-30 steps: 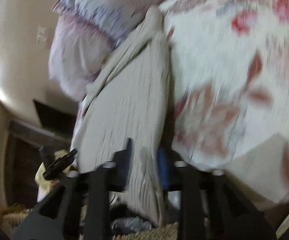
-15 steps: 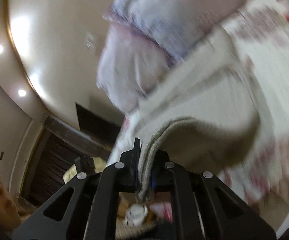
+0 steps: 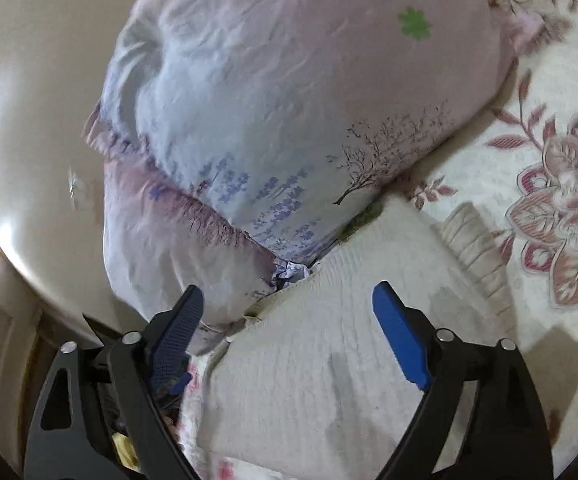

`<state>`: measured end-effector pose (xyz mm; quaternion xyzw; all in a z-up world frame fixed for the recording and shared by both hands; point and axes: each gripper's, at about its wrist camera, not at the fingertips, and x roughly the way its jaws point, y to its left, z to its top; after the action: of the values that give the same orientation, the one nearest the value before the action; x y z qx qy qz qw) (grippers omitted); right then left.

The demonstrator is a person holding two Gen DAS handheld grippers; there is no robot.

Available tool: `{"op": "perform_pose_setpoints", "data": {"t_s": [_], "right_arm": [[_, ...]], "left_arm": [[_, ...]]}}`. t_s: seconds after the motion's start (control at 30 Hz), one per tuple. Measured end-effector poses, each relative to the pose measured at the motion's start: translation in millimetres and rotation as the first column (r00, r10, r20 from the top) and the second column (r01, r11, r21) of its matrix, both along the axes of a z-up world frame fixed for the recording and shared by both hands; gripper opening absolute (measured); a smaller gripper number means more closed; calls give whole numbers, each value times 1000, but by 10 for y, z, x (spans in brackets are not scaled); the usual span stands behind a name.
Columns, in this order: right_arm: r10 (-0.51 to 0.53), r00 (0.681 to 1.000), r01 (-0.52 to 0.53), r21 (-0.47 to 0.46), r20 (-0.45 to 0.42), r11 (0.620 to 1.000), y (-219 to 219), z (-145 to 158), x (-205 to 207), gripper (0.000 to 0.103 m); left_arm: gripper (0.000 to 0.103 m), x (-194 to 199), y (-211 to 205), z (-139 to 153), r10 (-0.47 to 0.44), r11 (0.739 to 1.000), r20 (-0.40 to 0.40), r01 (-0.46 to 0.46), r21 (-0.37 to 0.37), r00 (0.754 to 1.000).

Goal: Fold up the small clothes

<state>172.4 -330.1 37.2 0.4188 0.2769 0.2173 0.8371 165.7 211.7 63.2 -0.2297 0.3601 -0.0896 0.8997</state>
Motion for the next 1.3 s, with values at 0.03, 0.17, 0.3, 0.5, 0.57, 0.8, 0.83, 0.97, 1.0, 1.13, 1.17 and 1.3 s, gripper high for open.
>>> {"op": "perform_pose_setpoints", "data": {"t_s": [0.03,0.17,0.3,0.5,0.57,0.8,0.83,0.97,1.0,1.13,1.17,1.3], "right_arm": [[-25,999,27,-35,30,999,-43,5,-66,96],[-59,997,59,2,43,998,-219,-94,-104,96],[-63,998,62,44,25,997,-298,-158,-30,97],[-48,998,43,121,35,992,-434,-158,-69,96],[-54,998,48,126,44,991,-476,-114,-82,97],[-147,983,149,-9,112,989,-655,143,-216,96],[-158,981,163,-30,113,986,-687,153,-222,96],[-181,982,184,-75,46,980,-864,68,-157,96],[-181,983,183,-71,31,981,-879,45,-142,96],[-124,991,122,-39,-58,992,-905,-45,-43,99],[-87,991,83,-42,-100,996,-858,-82,14,99],[2,978,-26,-111,-208,993,-619,-204,170,99]], "left_arm": [[73,-38,23,-67,-21,1000,-22,21,-7,1000],[71,-144,13,-397,-94,995,-140,86,-59,986],[66,-76,-62,-500,-77,994,-146,64,-88,986],[19,54,-157,-610,-43,950,-179,-15,-313,983],[16,38,-254,-425,-62,926,-124,11,-378,990],[13,451,-1840,287,-331,764,144,355,-538,932],[15,546,-2113,265,-368,721,162,391,-572,915],[28,850,-3039,-18,-540,534,128,456,-712,832],[29,818,-3058,-1,-540,557,126,466,-688,832],[75,540,-2715,165,-443,796,101,443,-413,891],[78,468,-2575,180,-403,864,74,406,-297,912],[83,452,-2398,-52,-319,947,-96,313,-76,943]]}}
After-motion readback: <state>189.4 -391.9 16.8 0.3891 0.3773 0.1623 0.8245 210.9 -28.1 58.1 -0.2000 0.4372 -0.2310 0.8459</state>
